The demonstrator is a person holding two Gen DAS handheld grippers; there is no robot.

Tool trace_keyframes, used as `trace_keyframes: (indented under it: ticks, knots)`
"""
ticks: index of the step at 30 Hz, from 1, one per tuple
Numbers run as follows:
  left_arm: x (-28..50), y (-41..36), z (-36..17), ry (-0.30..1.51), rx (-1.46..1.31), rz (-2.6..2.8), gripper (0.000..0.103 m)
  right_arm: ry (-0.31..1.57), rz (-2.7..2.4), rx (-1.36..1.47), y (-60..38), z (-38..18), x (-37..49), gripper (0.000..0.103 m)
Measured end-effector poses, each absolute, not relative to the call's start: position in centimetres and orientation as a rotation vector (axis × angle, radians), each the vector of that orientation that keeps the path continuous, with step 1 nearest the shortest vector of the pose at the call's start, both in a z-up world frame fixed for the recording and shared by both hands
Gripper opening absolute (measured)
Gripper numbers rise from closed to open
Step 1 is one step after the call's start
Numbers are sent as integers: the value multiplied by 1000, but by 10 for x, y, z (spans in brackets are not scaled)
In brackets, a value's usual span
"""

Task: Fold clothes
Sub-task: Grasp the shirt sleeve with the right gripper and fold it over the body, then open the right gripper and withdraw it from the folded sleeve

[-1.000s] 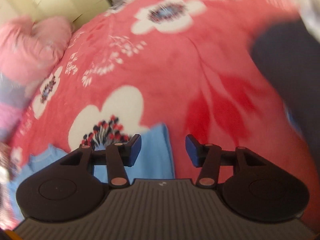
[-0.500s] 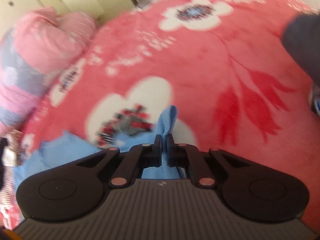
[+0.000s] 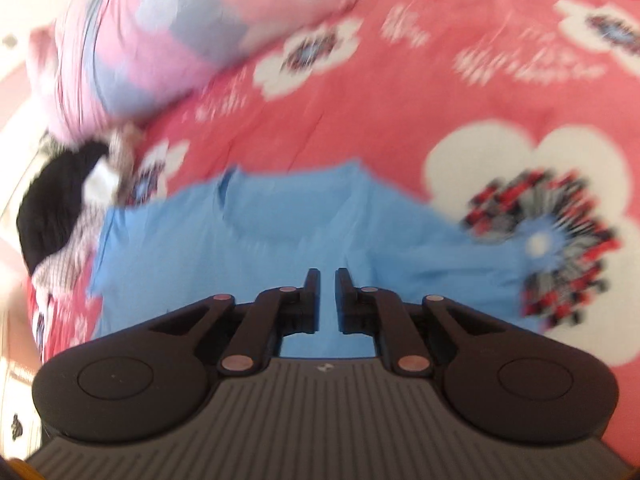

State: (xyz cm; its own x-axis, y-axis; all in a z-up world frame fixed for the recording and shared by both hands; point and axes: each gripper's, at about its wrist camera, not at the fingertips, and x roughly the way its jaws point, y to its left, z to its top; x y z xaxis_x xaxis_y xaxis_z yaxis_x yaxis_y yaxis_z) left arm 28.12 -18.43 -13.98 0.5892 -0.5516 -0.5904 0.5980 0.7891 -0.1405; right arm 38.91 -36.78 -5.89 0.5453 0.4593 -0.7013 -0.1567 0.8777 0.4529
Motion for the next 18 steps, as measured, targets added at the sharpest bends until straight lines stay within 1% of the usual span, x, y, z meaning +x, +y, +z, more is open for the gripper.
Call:
trace_keyframes:
  ticks: [2, 4, 7, 12, 17, 18]
  knots:
    - [282, -183, -140, 661, 72, -671, 81, 912, 384, 388, -370, -58, 385, 17]
    - [281, -183, -140, 661, 73, -671, 81, 833, 343, 451, -391, -44, 370, 26]
    - [282, -184, -140, 661, 76, -670, 81, 812, 192, 499, -431, -40, 351, 42]
    - [283, -184, -140, 662, 75, -671, 81, 933, 53, 594, -474, -82, 341, 42]
    - [283, -184, -141, 662, 71, -672, 82, 931, 64, 707, -481, -114, 340, 43]
    - [282, -184, -141, 663, 70, -673, 82, 917, 71, 712, -481, -115, 339, 40]
